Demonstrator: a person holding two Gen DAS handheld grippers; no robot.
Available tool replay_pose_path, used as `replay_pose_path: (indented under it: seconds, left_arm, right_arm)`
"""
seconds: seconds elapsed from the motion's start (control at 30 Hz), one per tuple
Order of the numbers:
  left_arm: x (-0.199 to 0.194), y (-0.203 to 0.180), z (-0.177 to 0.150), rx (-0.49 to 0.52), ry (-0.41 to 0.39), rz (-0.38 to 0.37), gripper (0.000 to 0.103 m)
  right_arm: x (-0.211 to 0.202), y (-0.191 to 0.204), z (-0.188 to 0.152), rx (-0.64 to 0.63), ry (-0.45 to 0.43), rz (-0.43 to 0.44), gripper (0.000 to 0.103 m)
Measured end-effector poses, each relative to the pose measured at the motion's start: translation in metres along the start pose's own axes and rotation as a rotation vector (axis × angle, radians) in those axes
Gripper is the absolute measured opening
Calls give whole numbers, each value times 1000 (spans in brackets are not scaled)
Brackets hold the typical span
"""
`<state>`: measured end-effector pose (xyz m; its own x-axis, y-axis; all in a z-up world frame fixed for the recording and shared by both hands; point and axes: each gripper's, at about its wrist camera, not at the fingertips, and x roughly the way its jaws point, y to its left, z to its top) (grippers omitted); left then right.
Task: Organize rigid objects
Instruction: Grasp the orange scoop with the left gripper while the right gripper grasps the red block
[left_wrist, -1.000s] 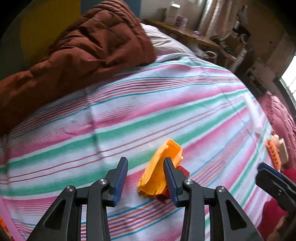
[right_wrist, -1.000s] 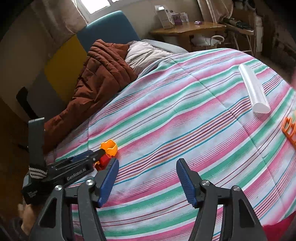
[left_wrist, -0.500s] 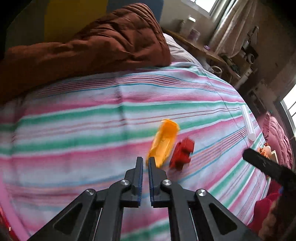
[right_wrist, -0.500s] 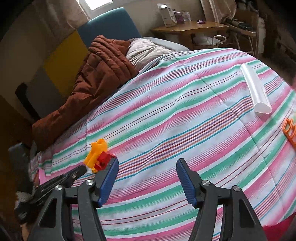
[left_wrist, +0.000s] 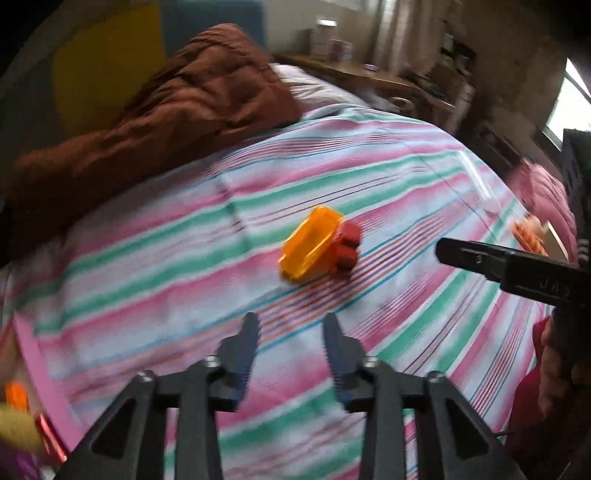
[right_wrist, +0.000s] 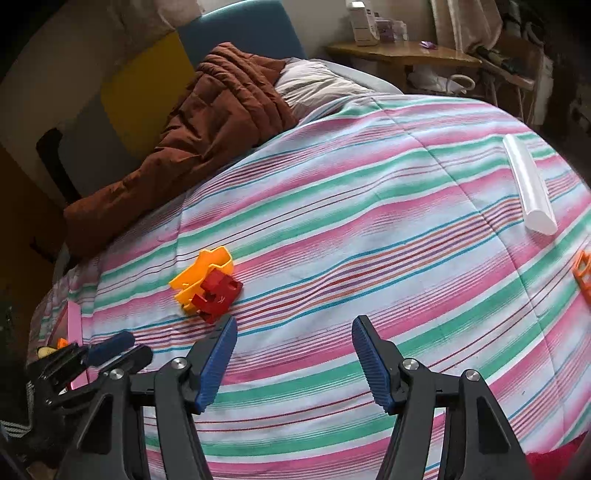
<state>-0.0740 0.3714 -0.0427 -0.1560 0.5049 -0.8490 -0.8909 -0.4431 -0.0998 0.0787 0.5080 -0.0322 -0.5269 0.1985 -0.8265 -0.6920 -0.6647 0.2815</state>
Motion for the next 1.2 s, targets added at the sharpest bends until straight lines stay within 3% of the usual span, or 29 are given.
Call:
replay_pose_path:
  seconds: [0.17,0.33,0.57,0.63,0.77,0.93,1.2]
  left_arm:
    - [18,-2,25,91,5,7,44]
    - [41,-1,46,181,35,-49,44]
    - [71,-11,55,285,88,-77,42]
    - [72,-8,56,252,66,-74,26]
    - [57,8,52,118,28,-79,25]
    - [21,24,24,-50,3,-21,25]
    - [-50,24,-19,-182,-111,24,25]
  right_arm:
    - [4,2,3,-5,16,10,65]
    - [6,6,4,-21,29,31,65]
    - [6,4,4,-4,32,46,65]
    - [7,4,5,0,31,43,65]
    - [8,3,4,-1,31,38,65]
    - [12,5,3,-17,48,52,65]
    - [35,34,16,-76,87,100,65]
